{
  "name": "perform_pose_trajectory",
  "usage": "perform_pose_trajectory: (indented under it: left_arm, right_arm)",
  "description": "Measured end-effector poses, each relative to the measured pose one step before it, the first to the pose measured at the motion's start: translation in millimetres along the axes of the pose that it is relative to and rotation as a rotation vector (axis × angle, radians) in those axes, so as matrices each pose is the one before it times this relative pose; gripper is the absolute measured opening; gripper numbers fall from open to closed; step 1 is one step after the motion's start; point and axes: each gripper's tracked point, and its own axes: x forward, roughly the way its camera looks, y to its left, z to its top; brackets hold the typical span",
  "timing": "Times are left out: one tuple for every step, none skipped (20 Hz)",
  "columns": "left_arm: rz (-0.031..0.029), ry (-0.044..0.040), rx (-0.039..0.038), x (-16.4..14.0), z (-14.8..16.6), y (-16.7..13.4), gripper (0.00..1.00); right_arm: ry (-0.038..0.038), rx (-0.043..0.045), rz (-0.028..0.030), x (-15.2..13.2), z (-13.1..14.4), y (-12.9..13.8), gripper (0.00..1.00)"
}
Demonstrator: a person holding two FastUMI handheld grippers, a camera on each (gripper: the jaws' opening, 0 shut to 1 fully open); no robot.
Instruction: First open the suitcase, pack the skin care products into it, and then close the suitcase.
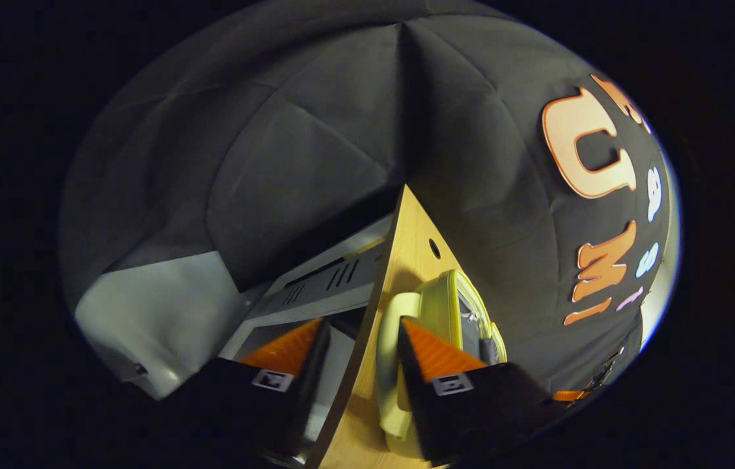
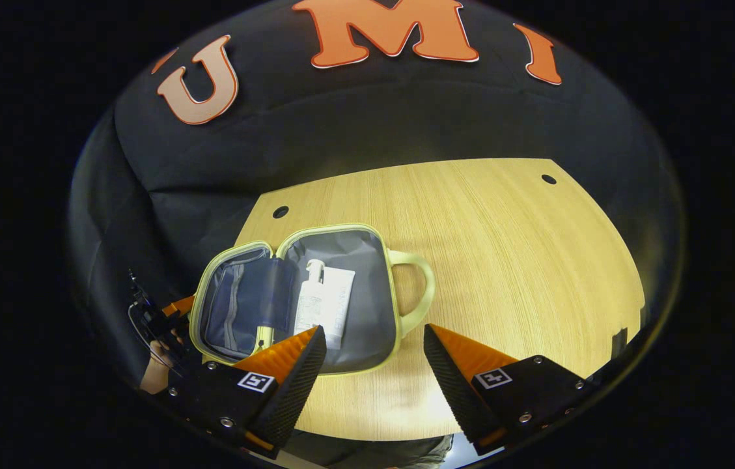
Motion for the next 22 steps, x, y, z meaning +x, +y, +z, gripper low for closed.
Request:
perform_pose_trajectory:
  left_arm:
    - [0.01865,-0.00268,-0.02077,4.27,-1.89,-2.38,0.46]
    - [0.00972,-0.0091,0.02437,-2.95,4.09,-3.86,0.3]
    - [0.00713,-0.01163,0.04135,-2.84,0.63,-4.22,0.13]
    - [0.01585,-0.0014,0.05381,-1.8,-0.3,-7.37,0.13]
    - [0.02004,0.00132,0.05953,-3.52,2.47,-9.45,0.12]
    - [0.01599,-0.01078,0.05693,-5.2,6.15,-9.29,0.12]
    - [0.00338,-0.01698,0.04849,-9.21,9.27,-10.72,0.12]
    - [-0.00448,-0.01134,0.0385,-10.27,10.72,-15.29,0.12]
    - [-0.01163,-0.02248,0.03377,-9.66,15.35,-17.11,0.12]
    - [-0.01222,-0.0139,0.03389,-9.34,13.85,-18.46,0.12]
    - [-0.01685,-0.00839,0.03498,-8.39,10.01,-16.63,0.12]
    - [-0.01165,-0.00818,0.04261,-6.74,11.58,-21.31,0.12]
    - [-0.00774,-0.00281,0.04702,-4.5,8.13,-22.11,0.12]
    - [-0.00306,0.00041,0.0531,-4.26,9.22,-21.66,0.12]
    - [0.00149,0.00443,0.05736,-2.08,7.05,-20.02,0.12]
    - [0.00834,0.00254,0.05714,-1.69,9.03,-18.85,0.12]
    - [0.00675,0.00195,0.05266,0.62,7.59,-19.17,0.12]
    - [0.00596,0.00571,0.0448,-0.98,6.14,-18.6,0.12]
    - [0.00762,0.00524,0.03341,-0.54,4.94,-14.95,0.12]
    - [0.00564,0.00369,0.02798,-0.2,6.98,-17.04,0.12]
    - [0.0074,0.00233,0.01681,0.02,5.18,-15.51,0.12]
    - [0.00746,0.00393,0.01615,-0.42,4.28,-17.08,0.12]
  right_arm:
    - [-0.00101,0.00618,0.00403,-2.33,0.51,-1.69,0.96]
    - [-0.00298,0.00579,0.00186,-0.71,1.3,-0.15,0.96]
    - [-0.00666,0.00573,0.00528,0.1,0.6,-0.25,0.96]
    - [-0.00964,0.00438,0.00625,-1.5,3.21,-0.16,0.96]
    - [-0.0117,0.00268,0.00795,-0.64,3.17,-0.46,0.96]
    - [-0.01047,0.00125,0.00811,0.04,3.32,0.01,0.96]
    - [-0.01133,0.00106,0.00985,-2.05,3.91,-0.97,0.96]
    - [-0.00924,-0.00013,0.01115,-1.0,3.54,-0.03,0.96]
    - [-0.00936,-0.00154,0.01158,-0.7,4.19,0.35,0.96]
    - [-0.0088,-0.00256,0.01049,-0.55,4.78,-0.73,0.96]
    - [-0.0098,-0.00127,0.0121,-1.44,3.54,-1.02,0.96]
    - [-0.01327,0.00018,0.01489,-2.73,6.28,-1.49,0.96]
    - [-0.01579,0.00051,0.01532,-0.71,7.99,-1.77,0.96]
    - [-0.01864,0.00095,0.01579,-0.7,6.64,-2.24,0.96]
    - [-0.01977,0.00211,0.0149,-1.49,10.13,-2.57,0.96]
    - [-0.02183,0.00303,0.01284,-0.8,8.71,-4.82,0.96]
    - [-0.02215,0.00297,0.01204,-0.42,11.72,-5.05,0.96]
    - [-0.02475,0.00332,0.01202,-0.87,12.34,-6.43,0.96]
    - [-0.02765,0.00245,0.0084,-0.19,10.82,-6.58,0.96]
    - [-0.0268,-0.01128,-0.00112,-4.06,12.32,-8.54,0.96]
    - [-0.03111,-0.02848,-0.0058,-2.05,13.82,-11.5,0.96]
    - [-0.02664,-0.02816,-0.01372,-2.41,13.18,-15.06,0.95]
